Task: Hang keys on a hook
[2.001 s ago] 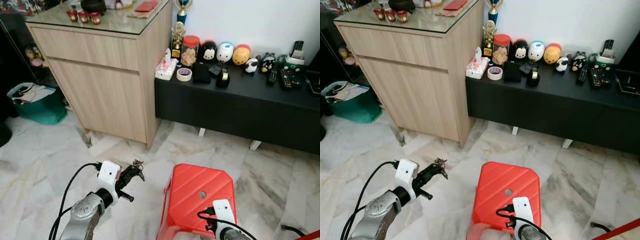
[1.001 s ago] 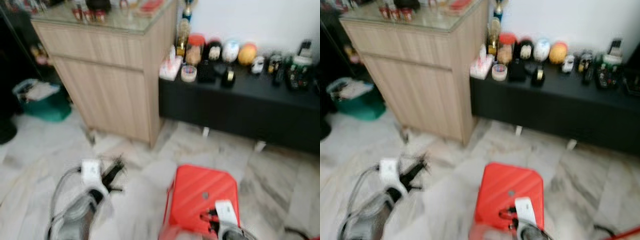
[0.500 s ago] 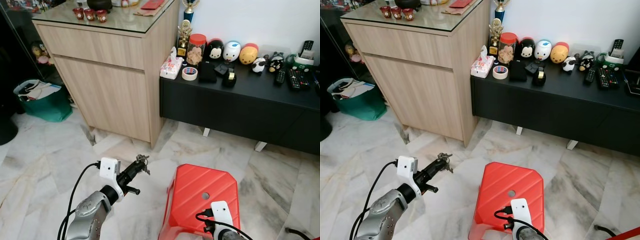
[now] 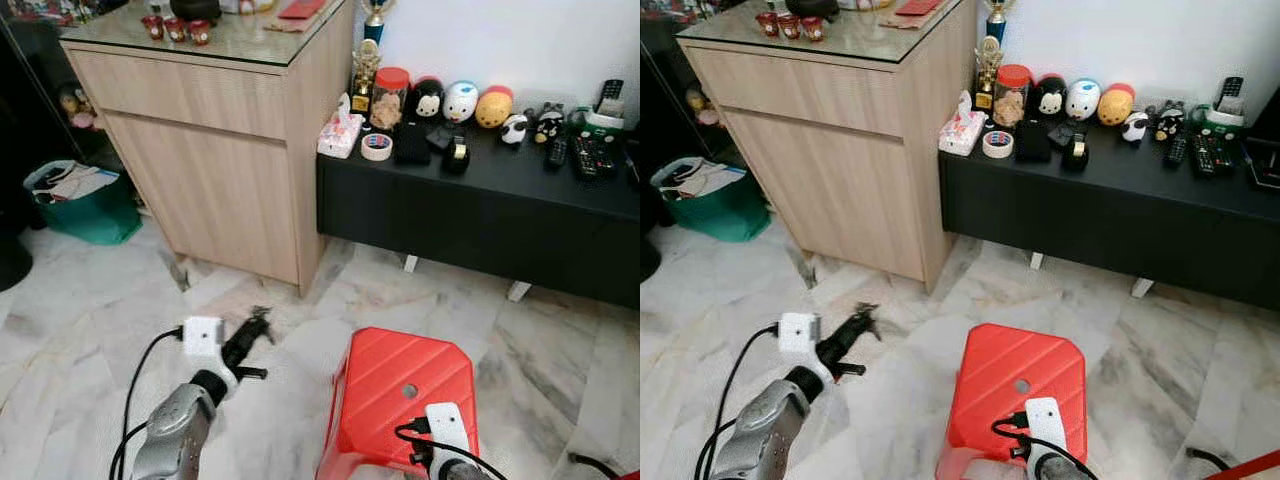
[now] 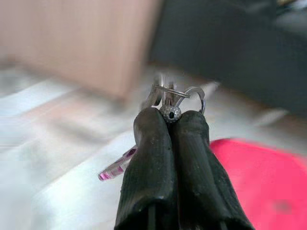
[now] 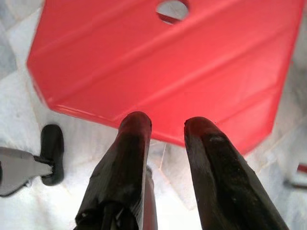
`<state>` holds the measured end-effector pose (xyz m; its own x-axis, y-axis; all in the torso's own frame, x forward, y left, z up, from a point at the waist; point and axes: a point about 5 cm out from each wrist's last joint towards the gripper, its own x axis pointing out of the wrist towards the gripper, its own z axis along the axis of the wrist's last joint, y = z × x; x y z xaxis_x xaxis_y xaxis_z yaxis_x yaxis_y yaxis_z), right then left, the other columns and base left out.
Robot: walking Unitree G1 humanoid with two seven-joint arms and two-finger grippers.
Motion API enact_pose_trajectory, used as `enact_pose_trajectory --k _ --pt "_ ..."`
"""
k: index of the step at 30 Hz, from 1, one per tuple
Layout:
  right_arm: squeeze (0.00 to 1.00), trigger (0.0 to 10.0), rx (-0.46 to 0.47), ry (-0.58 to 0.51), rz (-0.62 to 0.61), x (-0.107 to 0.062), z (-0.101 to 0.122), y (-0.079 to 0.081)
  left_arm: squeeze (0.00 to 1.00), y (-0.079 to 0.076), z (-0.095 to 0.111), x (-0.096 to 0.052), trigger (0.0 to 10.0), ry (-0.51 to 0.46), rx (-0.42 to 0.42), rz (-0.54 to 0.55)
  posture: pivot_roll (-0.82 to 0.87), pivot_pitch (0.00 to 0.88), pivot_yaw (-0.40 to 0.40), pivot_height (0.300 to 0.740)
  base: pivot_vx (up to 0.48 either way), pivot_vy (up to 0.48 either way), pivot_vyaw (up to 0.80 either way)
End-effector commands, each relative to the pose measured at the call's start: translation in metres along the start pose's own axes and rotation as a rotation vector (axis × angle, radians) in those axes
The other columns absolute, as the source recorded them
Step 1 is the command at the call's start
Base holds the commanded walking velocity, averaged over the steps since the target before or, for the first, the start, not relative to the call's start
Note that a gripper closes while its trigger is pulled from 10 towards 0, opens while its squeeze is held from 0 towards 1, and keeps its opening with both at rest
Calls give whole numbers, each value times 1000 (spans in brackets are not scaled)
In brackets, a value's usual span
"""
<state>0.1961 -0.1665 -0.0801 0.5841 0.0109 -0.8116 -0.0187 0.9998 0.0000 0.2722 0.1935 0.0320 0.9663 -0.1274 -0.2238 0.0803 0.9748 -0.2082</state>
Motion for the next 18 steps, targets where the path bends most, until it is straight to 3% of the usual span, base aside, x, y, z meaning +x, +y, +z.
enact_pose_trajectory --k 1,6,10,14,15,18 --pt "0 10000 64 38 -15 -2 -11 -3 0 18 -8 -5 10000 46 37 130 107 102 -17 740 0 0 0" --pt "0 10000 104 43 -35 -3 -15 -5 0 43 -25 -18 10000 119 58 268 102 101 -18 740 0 0 0" --pt "0 10000 103 51 -27 -3 -19 -5 0 59 -49 -33 10000 197 -3 380 96 95 -27 740 0 0 0" --pt "0 10000 114 49 -27 -3 -17 -6 0 67 -63 -45 10000 245 -54 444 91 85 -32 740 0 0 0" --pt "0 10000 126 48 -28 -3 -17 -7 0 71 -76 -55 10000 309 -53 464 87 78 -33 740 0 0 0" --pt "0 10000 135 46 -28 -3 -16 -7 0 73 -88 -64 10000 376 -55 474 85 67 -33 740 0 0 0"
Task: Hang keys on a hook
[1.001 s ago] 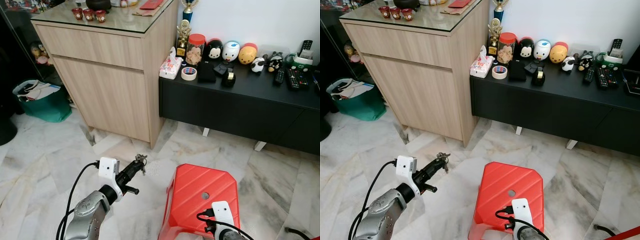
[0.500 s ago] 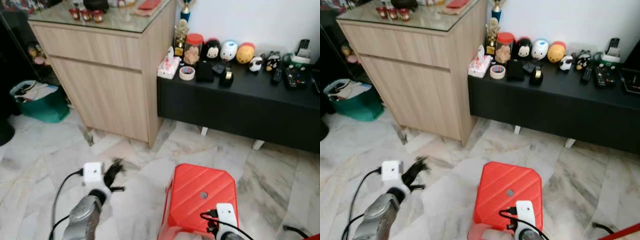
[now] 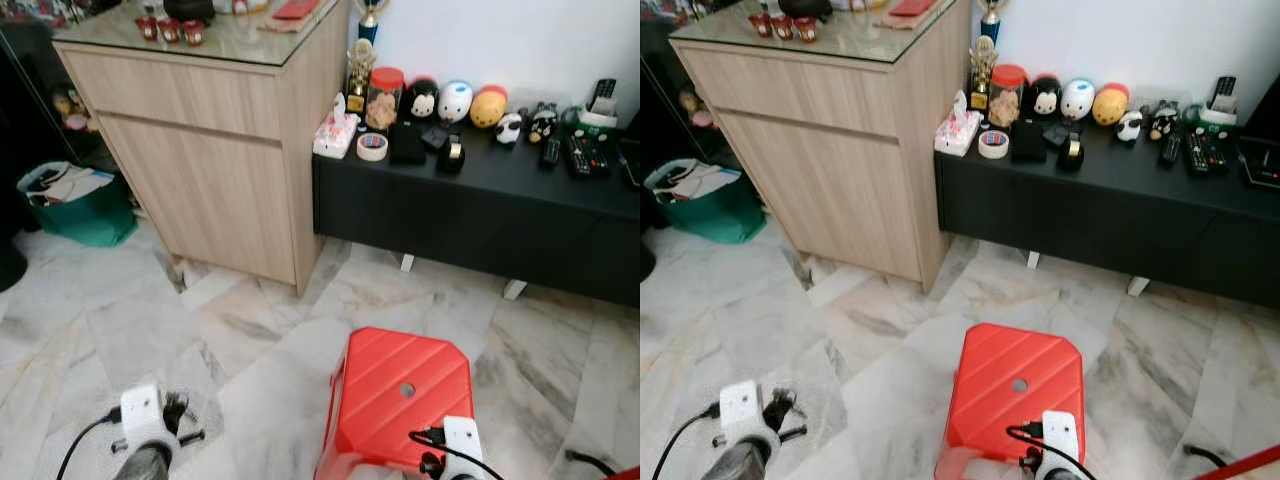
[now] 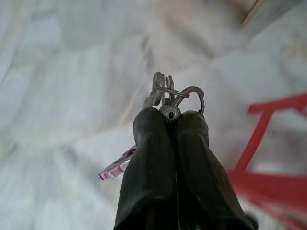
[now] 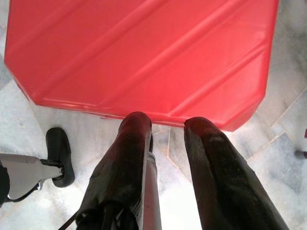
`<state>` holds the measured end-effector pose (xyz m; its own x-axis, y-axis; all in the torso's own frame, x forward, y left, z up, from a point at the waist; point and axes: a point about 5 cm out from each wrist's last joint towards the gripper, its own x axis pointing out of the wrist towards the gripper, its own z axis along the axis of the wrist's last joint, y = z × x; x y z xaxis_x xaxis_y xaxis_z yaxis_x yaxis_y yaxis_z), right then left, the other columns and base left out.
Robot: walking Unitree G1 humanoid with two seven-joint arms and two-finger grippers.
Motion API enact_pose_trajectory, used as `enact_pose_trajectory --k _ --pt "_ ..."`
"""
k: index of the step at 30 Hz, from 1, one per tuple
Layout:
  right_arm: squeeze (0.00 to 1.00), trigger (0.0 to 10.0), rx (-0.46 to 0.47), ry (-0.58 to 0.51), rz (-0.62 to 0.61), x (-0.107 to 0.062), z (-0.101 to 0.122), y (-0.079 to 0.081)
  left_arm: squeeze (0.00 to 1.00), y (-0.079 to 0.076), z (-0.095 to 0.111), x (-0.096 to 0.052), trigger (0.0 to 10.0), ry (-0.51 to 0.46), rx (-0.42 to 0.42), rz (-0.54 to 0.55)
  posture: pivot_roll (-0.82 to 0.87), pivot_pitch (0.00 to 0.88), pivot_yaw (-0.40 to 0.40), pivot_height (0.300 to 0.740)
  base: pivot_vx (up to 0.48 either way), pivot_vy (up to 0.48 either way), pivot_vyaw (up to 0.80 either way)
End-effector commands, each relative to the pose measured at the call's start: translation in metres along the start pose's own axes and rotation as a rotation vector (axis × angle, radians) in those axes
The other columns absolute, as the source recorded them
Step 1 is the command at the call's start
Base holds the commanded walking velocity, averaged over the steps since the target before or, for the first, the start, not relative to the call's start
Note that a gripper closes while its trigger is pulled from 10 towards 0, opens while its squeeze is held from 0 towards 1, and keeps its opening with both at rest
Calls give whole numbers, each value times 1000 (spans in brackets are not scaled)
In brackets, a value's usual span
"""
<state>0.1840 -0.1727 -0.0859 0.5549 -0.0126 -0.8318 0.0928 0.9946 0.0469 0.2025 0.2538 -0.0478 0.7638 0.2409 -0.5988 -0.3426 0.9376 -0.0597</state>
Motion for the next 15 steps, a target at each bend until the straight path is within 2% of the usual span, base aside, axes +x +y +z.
enact_pose_trajectory --k 1,2,3,6,10,15 --pt "0 10000 15 13 -2 0 -3 -1 0 9 -19 -6 10000 75 3 37 85 67 -33 740 0 0 0" --pt "0 10000 15 13 -2 0 -3 -1 0 9 -19 -6 10000 75 3 37 85 67 -33 740 0 0 0" --pt "0 10000 16 13 0 0 -3 -1 0 13 -32 -11 10000 128 14 51 77 51 -30 740 0 0 0" --pt "0 10000 29 12 -2 0 -3 -1 0 15 -49 -18 10000 191 11 64 72 32 -27 740 0 0 0" --pt "0 10000 41 14 -4 -1 -5 -1 0 15 -60 -22 10000 237 10 70 73 18 -26 740 0 0 0" --pt "0 10000 51 15 -2 -1 -6 -1 0 14 -63 -23 10000 252 6 69 75 1 -19 740 0 0 0"
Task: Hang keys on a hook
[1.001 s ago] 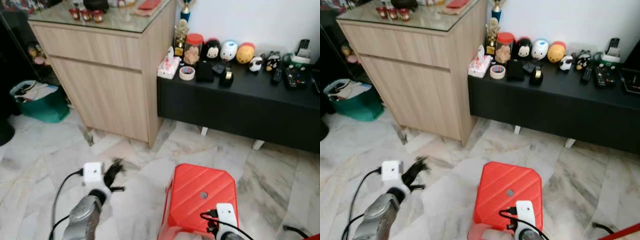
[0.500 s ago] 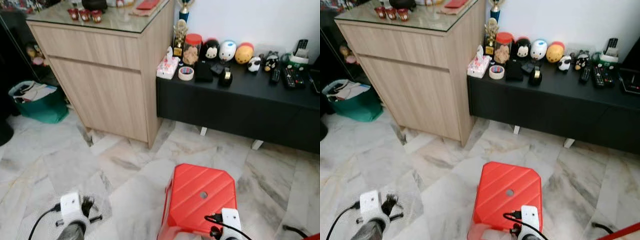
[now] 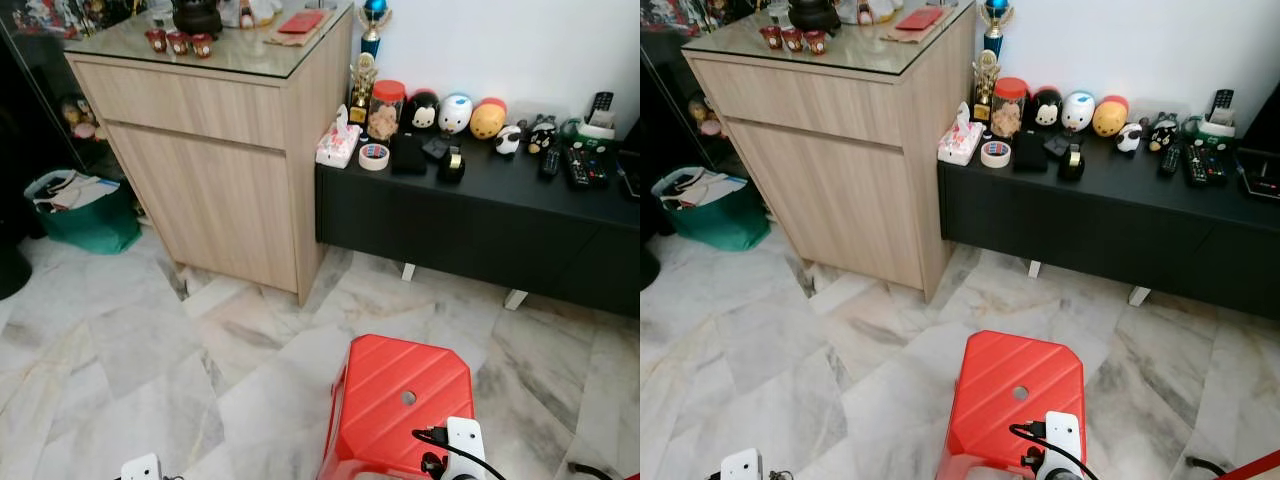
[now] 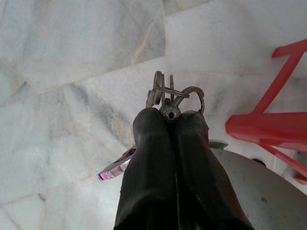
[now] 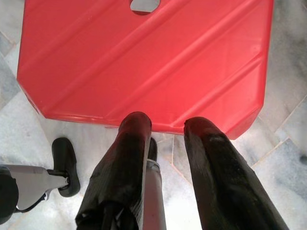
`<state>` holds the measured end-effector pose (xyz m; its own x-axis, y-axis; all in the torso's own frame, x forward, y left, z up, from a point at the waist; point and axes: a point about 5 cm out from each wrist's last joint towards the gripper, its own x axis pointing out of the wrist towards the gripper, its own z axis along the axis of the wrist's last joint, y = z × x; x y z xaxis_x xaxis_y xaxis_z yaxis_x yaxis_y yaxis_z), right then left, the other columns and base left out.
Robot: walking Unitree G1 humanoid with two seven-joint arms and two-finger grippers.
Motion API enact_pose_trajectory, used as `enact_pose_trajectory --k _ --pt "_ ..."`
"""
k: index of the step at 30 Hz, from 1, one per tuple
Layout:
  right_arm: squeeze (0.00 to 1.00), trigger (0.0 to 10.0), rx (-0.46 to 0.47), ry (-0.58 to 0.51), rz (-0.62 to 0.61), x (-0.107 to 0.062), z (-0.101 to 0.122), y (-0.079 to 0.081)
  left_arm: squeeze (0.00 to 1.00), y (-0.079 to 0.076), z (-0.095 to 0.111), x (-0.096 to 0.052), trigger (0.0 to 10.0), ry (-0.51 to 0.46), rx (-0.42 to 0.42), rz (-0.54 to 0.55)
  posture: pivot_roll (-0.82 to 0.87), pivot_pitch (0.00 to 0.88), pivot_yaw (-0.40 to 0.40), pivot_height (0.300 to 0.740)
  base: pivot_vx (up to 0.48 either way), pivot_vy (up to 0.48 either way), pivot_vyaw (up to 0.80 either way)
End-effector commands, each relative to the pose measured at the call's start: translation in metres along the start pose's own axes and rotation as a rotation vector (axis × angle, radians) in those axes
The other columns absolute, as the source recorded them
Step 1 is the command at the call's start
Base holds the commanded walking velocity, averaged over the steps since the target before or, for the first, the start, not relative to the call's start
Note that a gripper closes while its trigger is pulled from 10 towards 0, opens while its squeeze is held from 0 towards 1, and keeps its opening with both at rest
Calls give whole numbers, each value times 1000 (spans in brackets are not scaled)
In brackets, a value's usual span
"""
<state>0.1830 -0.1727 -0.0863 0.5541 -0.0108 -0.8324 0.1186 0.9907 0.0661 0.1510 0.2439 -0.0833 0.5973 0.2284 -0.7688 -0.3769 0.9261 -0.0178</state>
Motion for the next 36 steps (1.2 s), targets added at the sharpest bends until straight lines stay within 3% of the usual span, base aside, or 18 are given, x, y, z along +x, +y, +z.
enact_pose_trajectory --k 1,36 --pt "0 10000 22 14 -5 -1 -5 -1 0 3 -5 -1 10000 22 1 12 75 1 -19 740 0 0 0" --pt "0 10000 30 21 -17 -1 -5 -1 0 0 -17 -4 10000 61 -21 -3 83 30 -22 740 -267 0 0"
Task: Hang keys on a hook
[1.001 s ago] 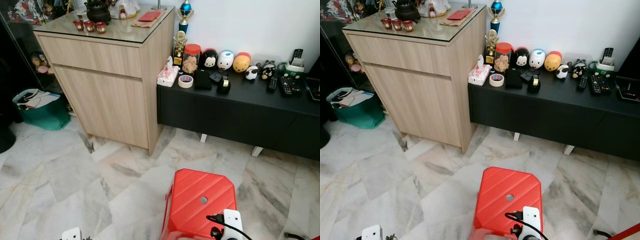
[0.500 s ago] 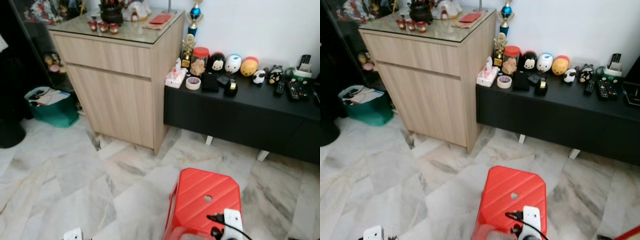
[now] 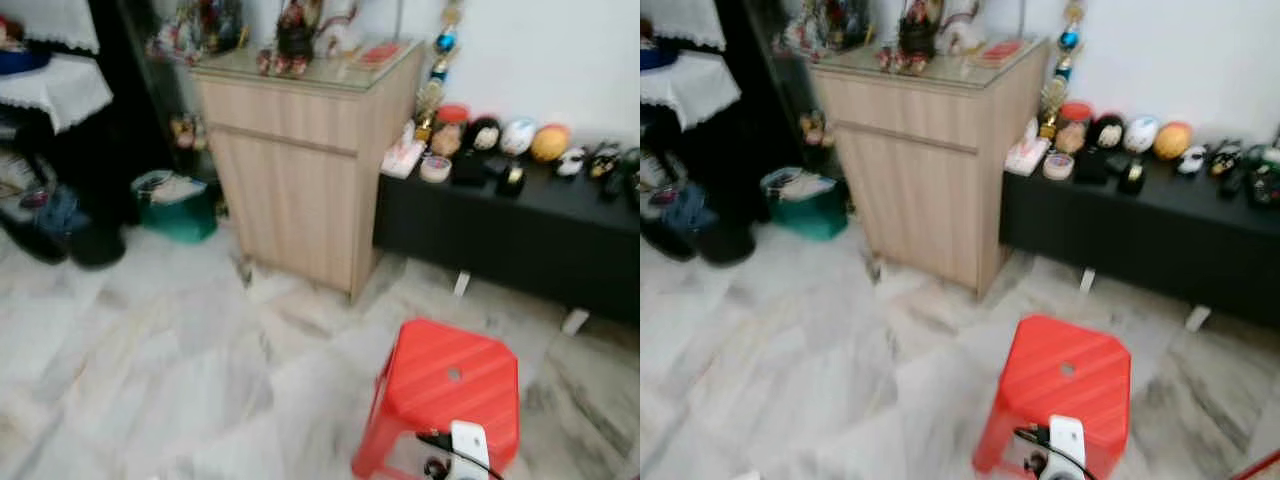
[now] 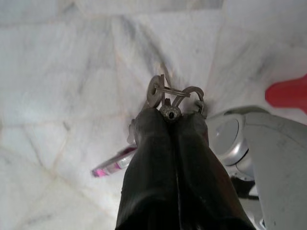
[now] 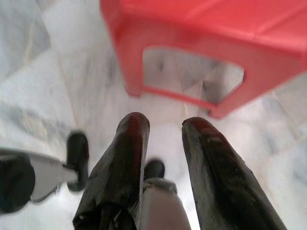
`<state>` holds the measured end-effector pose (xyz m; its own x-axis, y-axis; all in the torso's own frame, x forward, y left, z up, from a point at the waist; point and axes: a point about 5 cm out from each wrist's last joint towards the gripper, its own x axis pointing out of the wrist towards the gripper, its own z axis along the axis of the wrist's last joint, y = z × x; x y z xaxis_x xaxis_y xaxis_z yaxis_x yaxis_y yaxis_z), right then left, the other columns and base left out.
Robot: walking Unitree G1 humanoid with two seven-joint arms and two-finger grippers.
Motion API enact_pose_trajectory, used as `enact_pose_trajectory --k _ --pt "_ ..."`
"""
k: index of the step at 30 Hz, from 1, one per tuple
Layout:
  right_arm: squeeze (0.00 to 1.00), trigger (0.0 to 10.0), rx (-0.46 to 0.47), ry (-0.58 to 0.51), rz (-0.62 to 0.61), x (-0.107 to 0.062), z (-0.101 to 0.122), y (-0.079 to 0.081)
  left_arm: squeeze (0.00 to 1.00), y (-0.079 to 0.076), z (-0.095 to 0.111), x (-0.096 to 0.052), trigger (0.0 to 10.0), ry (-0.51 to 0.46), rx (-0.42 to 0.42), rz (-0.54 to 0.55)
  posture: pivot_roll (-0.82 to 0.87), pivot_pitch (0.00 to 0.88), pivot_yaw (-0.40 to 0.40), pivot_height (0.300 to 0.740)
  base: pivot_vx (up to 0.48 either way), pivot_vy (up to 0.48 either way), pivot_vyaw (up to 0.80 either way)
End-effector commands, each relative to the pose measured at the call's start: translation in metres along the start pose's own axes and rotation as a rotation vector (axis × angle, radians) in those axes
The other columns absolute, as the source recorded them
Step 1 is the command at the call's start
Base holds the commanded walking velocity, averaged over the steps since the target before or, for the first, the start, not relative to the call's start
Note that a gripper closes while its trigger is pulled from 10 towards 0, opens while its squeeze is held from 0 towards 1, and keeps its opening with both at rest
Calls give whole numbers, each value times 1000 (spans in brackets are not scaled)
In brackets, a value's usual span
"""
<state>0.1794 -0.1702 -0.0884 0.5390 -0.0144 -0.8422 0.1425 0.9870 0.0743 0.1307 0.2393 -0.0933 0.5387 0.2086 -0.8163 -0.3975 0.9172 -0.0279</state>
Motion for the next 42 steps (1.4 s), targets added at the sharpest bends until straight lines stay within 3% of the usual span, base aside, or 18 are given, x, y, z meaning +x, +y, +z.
enact_pose_trajectory --k 1,24,36,42 --pt "0 10000 4 4 -11 0 0 -3 0 -4 5 1 10000 -18 4 -10 83 30 -22 740 -311 0 0" --pt "0 10000 4 4 -15 0 1 -3 0 -4 7 2 10000 -31 -31 -12 88 43 -27 740 -41 0 0" --pt "0 10000 -3 13 -19 0 -2 -5 0 -7 7 2 10000 -36 12 -24 98 33 -30 740 0 0 0" --pt "0 10000 -10 18 -14 -1 -3 -6 0 -7 7 1 10000 -38 24 -22 105 42 -33 740 0 -362 0"
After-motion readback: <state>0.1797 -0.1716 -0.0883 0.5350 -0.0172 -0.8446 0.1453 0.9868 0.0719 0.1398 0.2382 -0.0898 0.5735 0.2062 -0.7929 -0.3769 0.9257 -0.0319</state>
